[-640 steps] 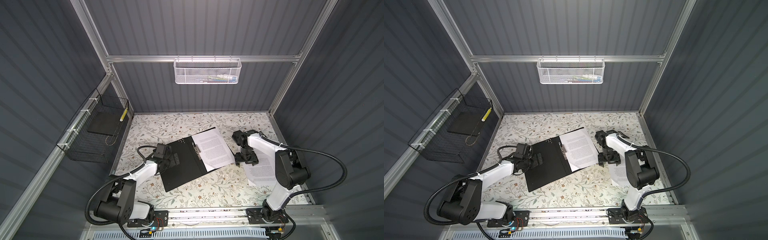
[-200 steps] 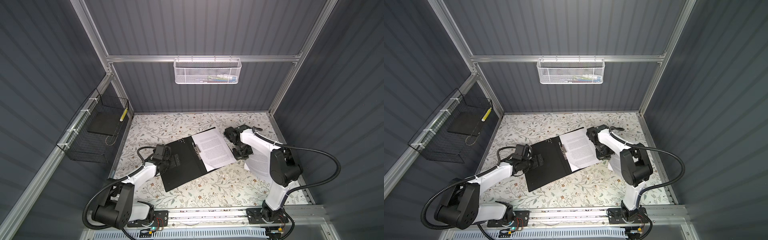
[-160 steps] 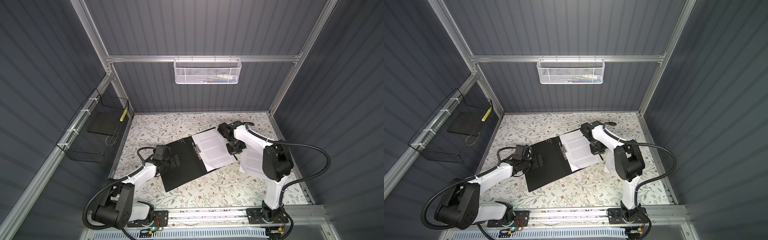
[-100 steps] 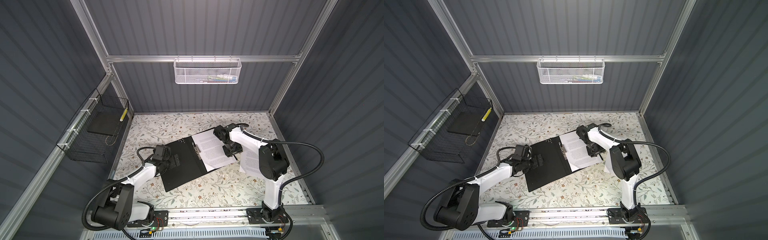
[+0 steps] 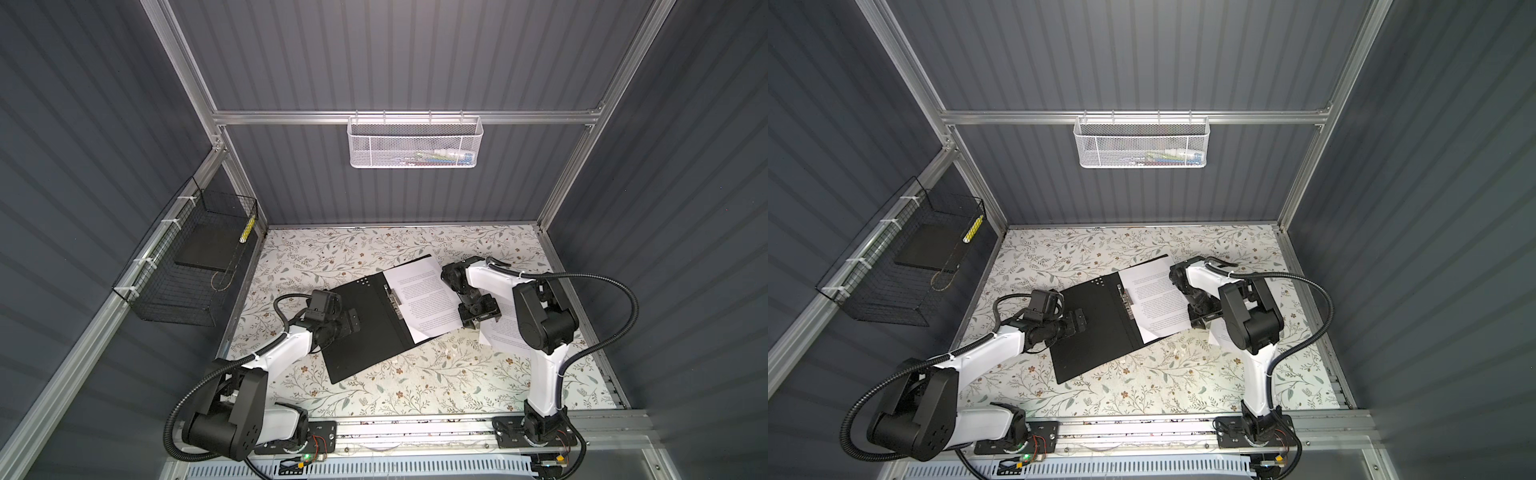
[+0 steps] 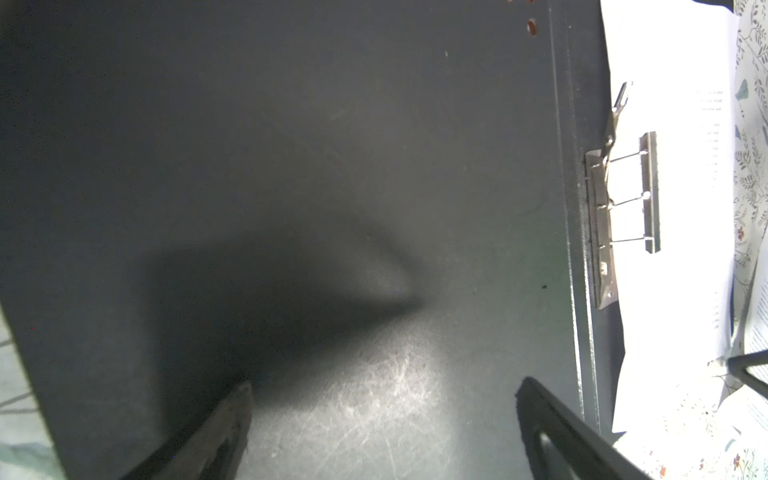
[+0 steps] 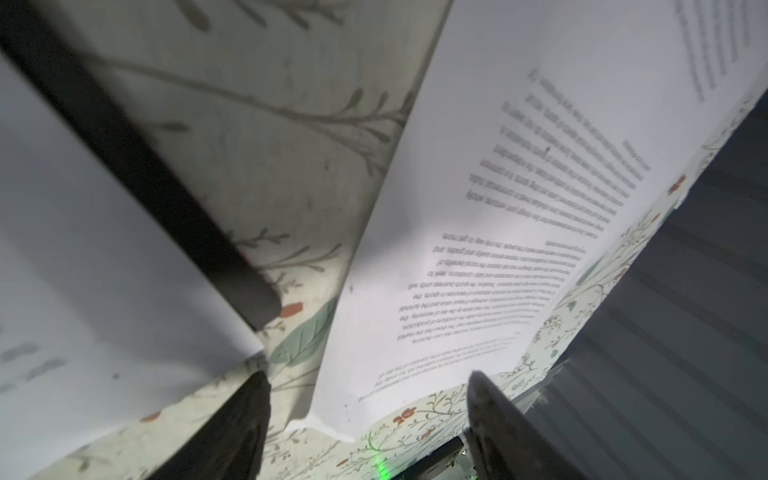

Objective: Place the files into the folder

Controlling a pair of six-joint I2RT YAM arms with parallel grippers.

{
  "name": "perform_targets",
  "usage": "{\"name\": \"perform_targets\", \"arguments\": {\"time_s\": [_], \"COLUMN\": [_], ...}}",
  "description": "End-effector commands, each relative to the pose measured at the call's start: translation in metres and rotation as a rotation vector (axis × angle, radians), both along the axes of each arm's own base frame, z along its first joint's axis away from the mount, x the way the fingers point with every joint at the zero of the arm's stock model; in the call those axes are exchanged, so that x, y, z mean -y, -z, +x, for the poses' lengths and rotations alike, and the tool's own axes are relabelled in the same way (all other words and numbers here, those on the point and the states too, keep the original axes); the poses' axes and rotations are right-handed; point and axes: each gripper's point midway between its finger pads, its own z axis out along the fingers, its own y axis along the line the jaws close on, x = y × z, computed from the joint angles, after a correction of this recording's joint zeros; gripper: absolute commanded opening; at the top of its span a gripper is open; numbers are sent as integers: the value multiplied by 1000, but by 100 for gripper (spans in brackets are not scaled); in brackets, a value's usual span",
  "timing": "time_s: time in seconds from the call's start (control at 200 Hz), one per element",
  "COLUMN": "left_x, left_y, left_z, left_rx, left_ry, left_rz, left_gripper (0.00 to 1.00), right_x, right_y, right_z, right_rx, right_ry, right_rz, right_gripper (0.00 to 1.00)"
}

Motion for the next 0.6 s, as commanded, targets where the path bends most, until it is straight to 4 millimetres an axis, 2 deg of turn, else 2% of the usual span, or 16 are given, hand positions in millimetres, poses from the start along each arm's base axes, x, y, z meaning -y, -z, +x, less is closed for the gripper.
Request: {"name": "perform_targets", "arguments": {"time_s": [0.0, 0.17, 0.315, 0.595], "left_x": [-2, -1, 0, 2], "left_y": [7, 7, 5, 5], "left_z": [-5, -4, -2, -1], "left_rx": [-27, -24, -20, -23], "left_ry": [4, 5, 9, 13], "left_rz": [-1, -4, -4, -10], "left_gripper": [100, 100, 100, 100], "right_x": [4, 13, 12, 15], "right_y": [9, 15, 16, 16], "right_z": [-2, -10, -16, -22], "right_rx": [-14, -53, -62, -68], "right_ry": [34, 38, 51, 51], "right_rz": [-7, -46, -25, -21], "right_gripper": [74, 69, 52, 26]}}
